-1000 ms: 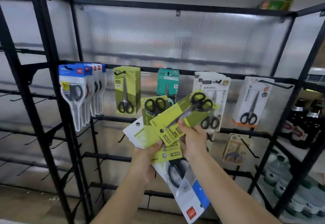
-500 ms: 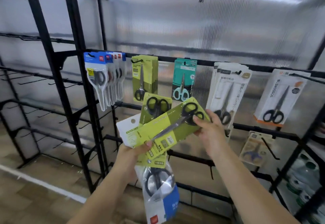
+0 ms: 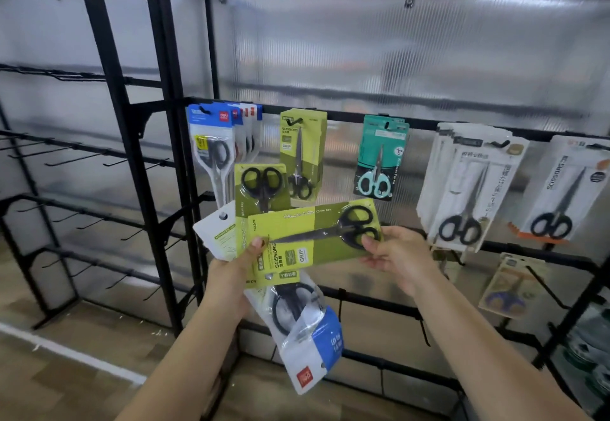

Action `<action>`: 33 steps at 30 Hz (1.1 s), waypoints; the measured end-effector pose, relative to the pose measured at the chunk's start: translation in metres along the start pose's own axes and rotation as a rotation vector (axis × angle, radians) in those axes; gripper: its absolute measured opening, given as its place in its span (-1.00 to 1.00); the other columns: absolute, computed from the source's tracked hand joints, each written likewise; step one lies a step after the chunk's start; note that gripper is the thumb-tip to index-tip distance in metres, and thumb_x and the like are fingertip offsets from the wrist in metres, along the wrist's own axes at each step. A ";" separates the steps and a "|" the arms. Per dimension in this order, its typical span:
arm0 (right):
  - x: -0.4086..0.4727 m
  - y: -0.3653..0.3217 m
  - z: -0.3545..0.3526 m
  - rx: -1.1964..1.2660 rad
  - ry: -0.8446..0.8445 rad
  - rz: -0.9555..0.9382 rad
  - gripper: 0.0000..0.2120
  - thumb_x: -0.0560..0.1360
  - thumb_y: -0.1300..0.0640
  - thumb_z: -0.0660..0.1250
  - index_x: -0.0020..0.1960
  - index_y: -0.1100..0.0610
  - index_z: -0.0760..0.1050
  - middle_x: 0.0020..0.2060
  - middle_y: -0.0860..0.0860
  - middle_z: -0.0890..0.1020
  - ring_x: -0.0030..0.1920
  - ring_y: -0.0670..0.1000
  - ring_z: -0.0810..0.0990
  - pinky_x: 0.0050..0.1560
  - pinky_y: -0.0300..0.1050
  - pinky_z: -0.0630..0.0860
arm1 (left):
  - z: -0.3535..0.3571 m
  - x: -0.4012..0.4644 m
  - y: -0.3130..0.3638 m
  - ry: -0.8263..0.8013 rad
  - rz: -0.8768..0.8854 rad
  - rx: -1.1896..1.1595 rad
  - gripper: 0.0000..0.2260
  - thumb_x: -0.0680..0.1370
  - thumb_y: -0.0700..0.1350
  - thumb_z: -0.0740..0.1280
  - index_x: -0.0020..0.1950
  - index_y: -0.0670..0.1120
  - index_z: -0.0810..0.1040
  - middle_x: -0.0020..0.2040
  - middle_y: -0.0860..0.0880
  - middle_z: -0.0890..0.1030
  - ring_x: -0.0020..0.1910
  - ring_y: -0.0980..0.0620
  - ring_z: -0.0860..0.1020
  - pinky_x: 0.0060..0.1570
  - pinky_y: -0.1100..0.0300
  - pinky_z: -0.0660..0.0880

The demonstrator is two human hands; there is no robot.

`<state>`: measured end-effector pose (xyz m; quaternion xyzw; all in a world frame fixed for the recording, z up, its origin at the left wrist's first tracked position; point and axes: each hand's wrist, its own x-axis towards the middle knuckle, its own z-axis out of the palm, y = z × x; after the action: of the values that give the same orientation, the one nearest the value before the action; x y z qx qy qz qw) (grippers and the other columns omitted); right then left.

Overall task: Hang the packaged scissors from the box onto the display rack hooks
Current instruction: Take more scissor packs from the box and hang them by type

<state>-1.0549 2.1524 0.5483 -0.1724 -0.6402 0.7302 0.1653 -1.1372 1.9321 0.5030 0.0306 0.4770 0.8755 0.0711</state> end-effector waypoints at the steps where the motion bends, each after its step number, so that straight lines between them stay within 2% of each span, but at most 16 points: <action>1: 0.002 0.003 0.009 0.060 0.020 0.026 -0.85 0.39 0.41 0.38 -0.07 0.27 0.49 -0.25 0.11 0.66 -0.35 0.00 0.66 -0.40 -0.22 0.58 | -0.003 0.005 0.005 -0.019 0.004 -0.019 -0.81 0.45 -0.21 0.39 0.05 -0.11 0.59 -0.14 -0.03 0.71 -0.20 0.03 0.69 -0.36 0.15 0.61; 4: 0.005 0.015 0.042 0.194 0.051 0.100 -0.86 0.40 0.45 0.34 -0.10 0.31 0.44 -0.33 0.09 0.65 -0.37 0.00 0.65 -0.40 -0.18 0.60 | -0.010 0.021 0.018 -0.099 0.015 -0.078 -0.67 0.38 -0.17 0.40 0.15 -0.10 0.55 -0.01 -0.05 0.68 -0.09 -0.02 0.67 -0.18 0.06 0.63; 6: 0.004 0.025 0.066 0.230 0.016 0.129 -0.84 0.39 0.42 0.36 -0.11 0.30 0.41 -0.37 0.10 0.67 -0.36 0.02 0.67 -0.39 -0.17 0.60 | -0.012 0.030 0.022 -0.107 -0.003 -0.106 -0.60 0.33 -0.18 0.41 0.17 -0.11 0.54 -0.01 -0.06 0.66 -0.11 -0.03 0.65 -0.17 0.05 0.60; 10: 0.003 0.027 0.095 0.215 -0.124 0.111 -0.69 0.26 0.30 0.45 -0.05 0.27 0.43 -0.24 0.14 0.69 -0.23 0.11 0.69 -0.24 -0.10 0.63 | -0.024 0.047 0.027 -0.143 -0.013 -0.129 -0.81 0.46 -0.30 0.35 0.02 -0.07 0.57 -0.15 -0.01 0.69 -0.21 0.02 0.67 -0.29 0.13 0.61; 14: 0.007 0.008 0.101 0.120 -0.262 0.089 -0.65 0.25 0.19 0.42 0.03 0.19 0.52 -0.16 0.12 0.70 -0.21 0.07 0.69 -0.33 -0.10 0.59 | -0.043 0.064 0.042 -0.211 -0.020 -0.098 -0.78 0.44 -0.28 0.37 0.06 -0.10 0.58 -0.10 -0.05 0.69 -0.16 -0.02 0.67 -0.25 0.09 0.62; 16: 0.010 0.005 0.106 0.044 -0.262 0.109 -0.64 0.25 0.23 0.43 0.04 0.19 0.55 -0.15 0.11 0.70 -0.21 0.06 0.69 -0.34 -0.13 0.59 | -0.046 0.069 0.048 -0.235 -0.031 -0.076 -0.70 0.40 -0.25 0.40 0.12 -0.12 0.56 -0.05 -0.07 0.69 -0.15 -0.03 0.67 -0.25 0.09 0.63; 18: 0.013 0.009 0.115 0.015 -0.210 0.118 -0.71 0.29 0.34 0.41 0.00 0.21 0.55 -0.20 0.11 0.70 -0.25 0.05 0.69 -0.36 -0.14 0.58 | -0.048 0.074 0.052 -0.257 -0.046 -0.083 -0.65 0.34 -0.18 0.41 0.13 -0.12 0.56 -0.06 -0.05 0.70 -0.16 0.00 0.68 -0.29 0.13 0.62; 22: 0.018 0.027 0.130 0.267 -0.053 0.099 -0.82 0.40 0.42 0.32 -0.03 0.24 0.50 -0.25 0.13 0.69 -0.28 0.06 0.68 -0.35 -0.07 0.61 | -0.048 0.080 0.054 -0.304 -0.082 -0.124 -0.69 0.35 -0.16 0.39 0.09 -0.10 0.57 -0.11 -0.02 0.71 -0.17 0.01 0.68 -0.35 0.15 0.59; 25: 0.015 0.040 0.140 0.322 -0.079 0.058 -0.67 0.27 0.40 0.38 0.03 0.28 0.52 -0.12 0.19 0.68 -0.16 0.11 0.68 -0.20 -0.01 0.63 | -0.046 0.082 0.049 -0.312 -0.116 -0.099 -0.70 0.39 -0.29 0.39 0.12 -0.19 0.56 -0.09 -0.09 0.70 -0.20 -0.03 0.68 -0.36 0.15 0.58; 28: 0.008 0.043 0.146 0.165 -0.114 0.051 -0.51 0.19 0.36 0.44 0.12 0.34 0.51 0.02 0.27 0.64 -0.02 0.20 0.65 0.00 0.11 0.59 | -0.046 0.084 0.044 -0.282 -0.129 -0.064 -0.74 0.43 -0.34 0.39 0.11 -0.20 0.58 -0.04 -0.12 0.69 -0.21 -0.03 0.68 -0.37 0.17 0.58; 30: 0.007 0.039 0.140 0.110 -0.139 0.048 -0.51 0.22 0.30 0.46 0.14 0.31 0.52 0.02 0.27 0.64 -0.03 0.22 0.64 0.01 0.15 0.58 | -0.048 0.087 0.043 -0.282 -0.131 -0.061 -0.75 0.44 -0.34 0.39 0.10 -0.19 0.58 -0.05 -0.12 0.70 -0.20 -0.04 0.68 -0.36 0.16 0.58; 33: 0.009 0.033 0.130 0.036 -0.160 0.045 -0.57 0.24 0.17 0.50 0.10 0.21 0.56 -0.04 0.22 0.66 -0.09 0.21 0.66 -0.08 0.10 0.62 | -0.050 0.089 0.042 -0.303 -0.130 -0.036 -0.78 0.44 -0.35 0.38 0.06 -0.17 0.59 -0.10 -0.10 0.70 -0.21 -0.05 0.68 -0.36 0.14 0.58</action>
<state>-1.1237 2.0381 0.5306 -0.1249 -0.6339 0.7567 0.1000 -1.2350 1.8820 0.5097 0.1298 0.4461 0.8628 0.1993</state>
